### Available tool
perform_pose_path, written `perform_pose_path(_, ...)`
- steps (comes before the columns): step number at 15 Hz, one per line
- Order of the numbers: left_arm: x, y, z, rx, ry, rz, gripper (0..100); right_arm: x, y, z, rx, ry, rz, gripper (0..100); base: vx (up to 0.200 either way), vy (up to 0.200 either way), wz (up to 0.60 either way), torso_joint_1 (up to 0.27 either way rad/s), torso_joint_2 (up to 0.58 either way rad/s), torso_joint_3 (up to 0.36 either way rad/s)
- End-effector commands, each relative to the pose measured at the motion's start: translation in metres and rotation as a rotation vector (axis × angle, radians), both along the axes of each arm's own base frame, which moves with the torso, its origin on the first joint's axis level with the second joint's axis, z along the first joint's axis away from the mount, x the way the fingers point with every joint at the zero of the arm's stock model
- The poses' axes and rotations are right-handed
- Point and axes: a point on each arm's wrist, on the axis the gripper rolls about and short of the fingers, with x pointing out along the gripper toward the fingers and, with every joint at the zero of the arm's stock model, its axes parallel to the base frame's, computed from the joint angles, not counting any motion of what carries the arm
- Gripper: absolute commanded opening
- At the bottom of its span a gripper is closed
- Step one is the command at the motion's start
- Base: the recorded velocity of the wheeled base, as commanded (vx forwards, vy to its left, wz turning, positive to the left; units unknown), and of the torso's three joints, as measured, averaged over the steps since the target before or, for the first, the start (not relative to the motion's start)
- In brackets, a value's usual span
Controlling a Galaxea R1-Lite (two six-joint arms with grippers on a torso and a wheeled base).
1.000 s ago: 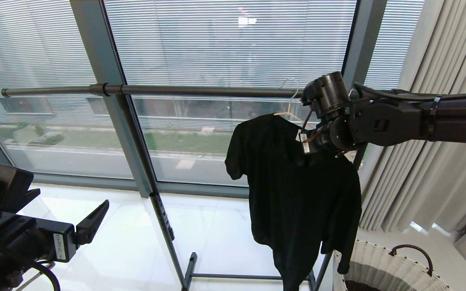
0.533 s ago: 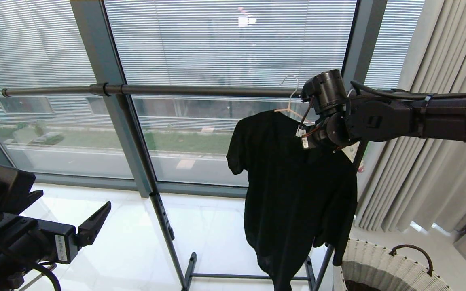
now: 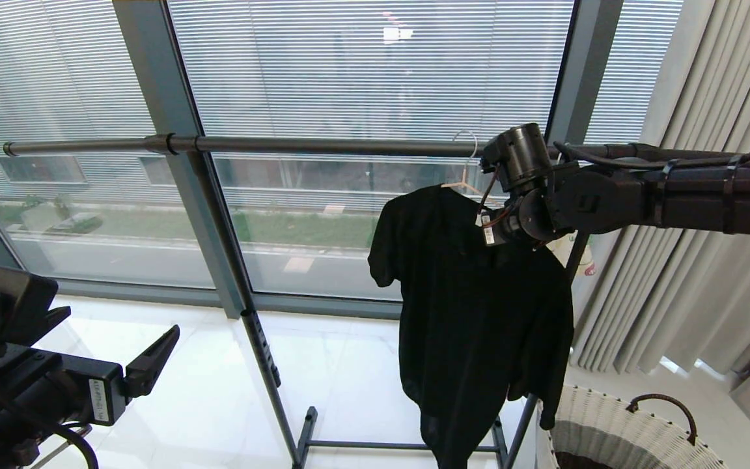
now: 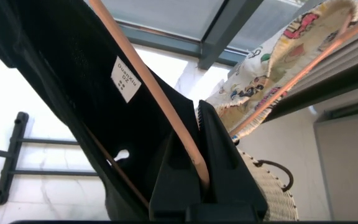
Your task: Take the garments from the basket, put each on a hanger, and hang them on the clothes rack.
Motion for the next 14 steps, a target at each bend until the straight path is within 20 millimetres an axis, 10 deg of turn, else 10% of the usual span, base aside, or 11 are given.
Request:
perform_pose_path(1,0.000,0.000,0.000,0.000,0.000,0.001,100,0.003,0.001,-0.003,-0.001,0.002,-0.002,0,0.000,0.000,0.00,0.000,0.00,0.000)
perform_pose_path(6,0.000,0.000,0.000,0.001,0.002,0.001,100,0.003,0.001,-0.003,-0.002,0.003,-0.002,0,0.000,0.000,0.00,0.000,0.00,0.000)
perform_pose_path(7,0.000,0.000,0.000,0.001,0.002,0.001,100,0.003,0.001,-0.002,-0.001,0.002,-0.002,100,0.000,0.000,0.00,0.000,0.00,0.000)
perform_pose_path(14,0.000,0.000,0.000,0.001,-0.001,0.001,100,-0.011,-0.006,0.020,0.018,-0.022,0.001,100,0.000,0.000,0.00,0.000,0.00,0.000)
